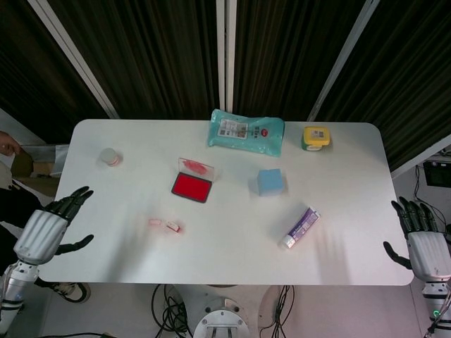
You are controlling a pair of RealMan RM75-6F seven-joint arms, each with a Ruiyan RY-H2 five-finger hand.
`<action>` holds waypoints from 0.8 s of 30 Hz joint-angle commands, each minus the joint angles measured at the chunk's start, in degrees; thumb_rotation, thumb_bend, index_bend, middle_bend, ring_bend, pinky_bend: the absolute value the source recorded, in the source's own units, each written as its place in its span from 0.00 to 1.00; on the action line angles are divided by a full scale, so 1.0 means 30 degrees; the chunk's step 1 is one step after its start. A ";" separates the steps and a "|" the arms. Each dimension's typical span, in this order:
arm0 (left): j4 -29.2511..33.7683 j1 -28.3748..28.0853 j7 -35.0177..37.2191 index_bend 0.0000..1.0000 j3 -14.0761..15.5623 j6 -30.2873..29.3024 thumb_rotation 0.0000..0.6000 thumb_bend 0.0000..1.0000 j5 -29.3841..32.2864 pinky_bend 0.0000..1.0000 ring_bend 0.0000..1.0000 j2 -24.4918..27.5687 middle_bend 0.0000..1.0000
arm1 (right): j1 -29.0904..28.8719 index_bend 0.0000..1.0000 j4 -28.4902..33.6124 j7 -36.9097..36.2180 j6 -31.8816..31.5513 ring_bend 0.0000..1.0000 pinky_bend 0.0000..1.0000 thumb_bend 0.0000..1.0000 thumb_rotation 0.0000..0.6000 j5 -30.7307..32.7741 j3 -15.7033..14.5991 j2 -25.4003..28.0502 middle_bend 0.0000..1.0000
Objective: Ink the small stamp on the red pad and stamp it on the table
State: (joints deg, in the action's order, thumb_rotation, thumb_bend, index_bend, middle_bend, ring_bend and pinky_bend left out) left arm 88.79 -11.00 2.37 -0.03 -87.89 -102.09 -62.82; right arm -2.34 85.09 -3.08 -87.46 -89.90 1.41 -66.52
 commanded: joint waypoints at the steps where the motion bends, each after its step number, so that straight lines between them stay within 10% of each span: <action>1: -0.0300 -0.1081 -0.0249 0.09 -0.0005 0.0949 1.00 0.18 -0.1019 0.92 0.78 -0.0570 0.19 | 0.0044 0.00 -0.0049 -0.0013 -0.0059 0.00 0.00 0.20 1.00 0.0059 0.0028 0.0023 0.00; 24: -0.3638 -0.5810 -0.1697 0.21 0.0590 0.6981 1.00 0.18 -0.1497 1.00 0.90 -0.5348 0.28 | 0.0370 0.00 0.0121 -0.0294 -0.0386 0.00 0.00 0.20 1.00 0.0326 0.0164 0.0478 0.00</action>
State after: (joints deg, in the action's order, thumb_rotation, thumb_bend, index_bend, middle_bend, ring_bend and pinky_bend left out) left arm 78.60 -27.89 -3.02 1.43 -67.48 -106.64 -78.14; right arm -1.23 85.45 -3.96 -88.62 -88.93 1.90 -65.08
